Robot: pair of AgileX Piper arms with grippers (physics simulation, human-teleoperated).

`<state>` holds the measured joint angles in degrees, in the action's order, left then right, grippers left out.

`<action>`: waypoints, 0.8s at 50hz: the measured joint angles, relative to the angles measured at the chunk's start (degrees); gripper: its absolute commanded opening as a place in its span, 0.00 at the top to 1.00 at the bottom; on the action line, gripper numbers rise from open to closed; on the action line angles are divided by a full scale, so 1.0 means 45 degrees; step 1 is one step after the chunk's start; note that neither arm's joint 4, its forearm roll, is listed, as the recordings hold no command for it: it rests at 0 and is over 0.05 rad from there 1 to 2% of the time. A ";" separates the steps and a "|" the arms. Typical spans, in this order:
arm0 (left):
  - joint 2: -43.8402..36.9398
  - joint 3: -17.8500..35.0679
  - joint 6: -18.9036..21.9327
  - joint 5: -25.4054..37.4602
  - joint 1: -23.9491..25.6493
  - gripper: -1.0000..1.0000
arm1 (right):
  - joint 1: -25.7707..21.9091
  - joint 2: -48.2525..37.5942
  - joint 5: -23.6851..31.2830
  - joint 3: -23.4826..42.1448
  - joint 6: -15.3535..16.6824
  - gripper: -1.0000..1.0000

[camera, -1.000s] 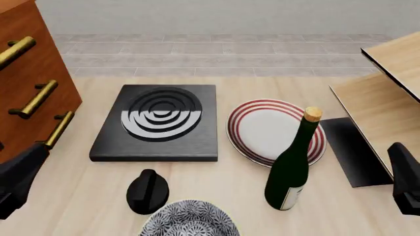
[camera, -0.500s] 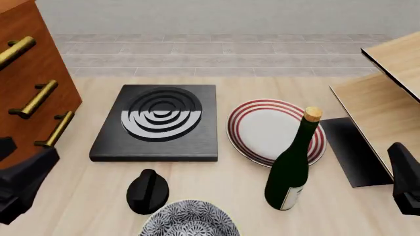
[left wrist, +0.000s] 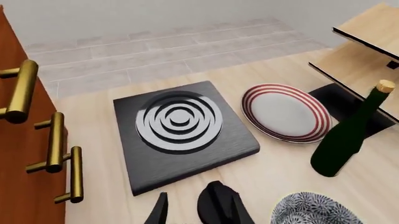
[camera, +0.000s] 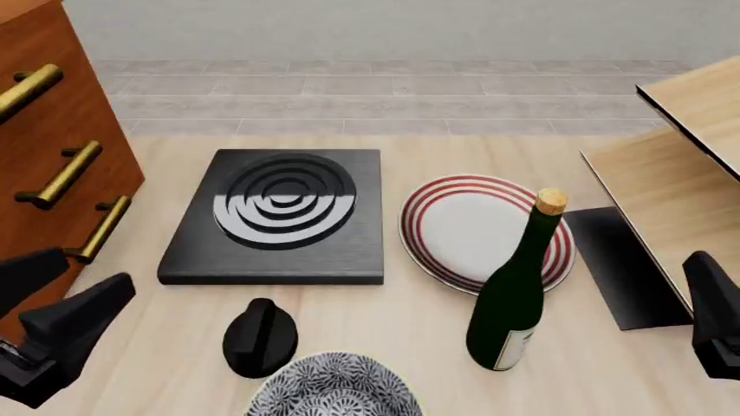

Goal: Put the bowl on the stove.

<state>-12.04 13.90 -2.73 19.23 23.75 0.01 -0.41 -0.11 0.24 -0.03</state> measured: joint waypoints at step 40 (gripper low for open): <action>-0.2387 -0.0515 -0.0418 -0.2151 0.1896 0.00 | 0.0000 0.0000 0.0000 0.0000 0.0001 0.00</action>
<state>-22.78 11.59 -4.61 9.55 32.28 0.01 -0.41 -0.11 0.24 -0.02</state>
